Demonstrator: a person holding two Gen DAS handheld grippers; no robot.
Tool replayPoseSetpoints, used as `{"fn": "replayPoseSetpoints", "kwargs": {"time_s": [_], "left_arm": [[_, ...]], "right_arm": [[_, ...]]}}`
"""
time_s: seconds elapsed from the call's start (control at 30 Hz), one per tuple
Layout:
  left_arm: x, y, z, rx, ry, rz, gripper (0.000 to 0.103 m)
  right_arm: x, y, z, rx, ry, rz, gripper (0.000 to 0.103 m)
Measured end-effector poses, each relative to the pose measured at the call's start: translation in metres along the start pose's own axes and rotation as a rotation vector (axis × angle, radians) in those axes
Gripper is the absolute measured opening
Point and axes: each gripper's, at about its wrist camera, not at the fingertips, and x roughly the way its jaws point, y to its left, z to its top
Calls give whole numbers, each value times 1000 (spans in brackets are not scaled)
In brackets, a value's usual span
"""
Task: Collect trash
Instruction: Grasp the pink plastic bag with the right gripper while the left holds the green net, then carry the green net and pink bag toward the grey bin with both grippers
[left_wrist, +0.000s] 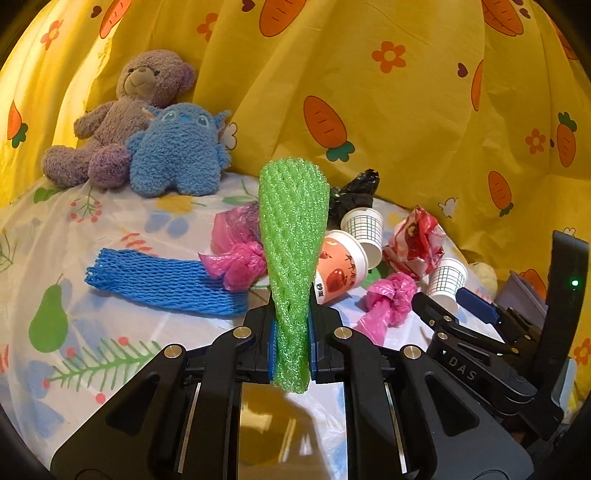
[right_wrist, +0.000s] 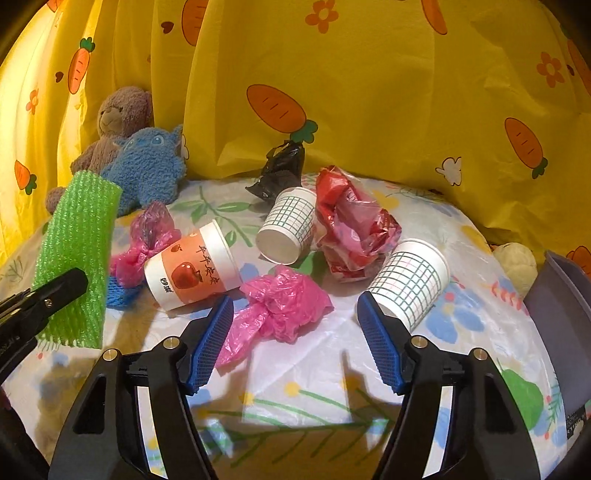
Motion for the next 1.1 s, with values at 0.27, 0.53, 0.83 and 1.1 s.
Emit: {"fn": "replayPoseSetpoints", "kwargs": {"time_s": [0.27, 0.53, 0.83, 1.1], "left_arm": [[7, 11, 1, -16, 9, 10, 12], [11, 11, -1, -18, 19, 7, 12], [6, 8, -4, -11, 9, -3, 12], [-7, -6, -5, -4, -7, -63, 12]], "right_arm": [[35, 4, 3, 8, 99, 9, 53], [44, 0, 3, 23, 130, 37, 21], [3, -9, 0, 28, 19, 35, 17], [-54, -19, -10, 23, -104, 58, 17]]}}
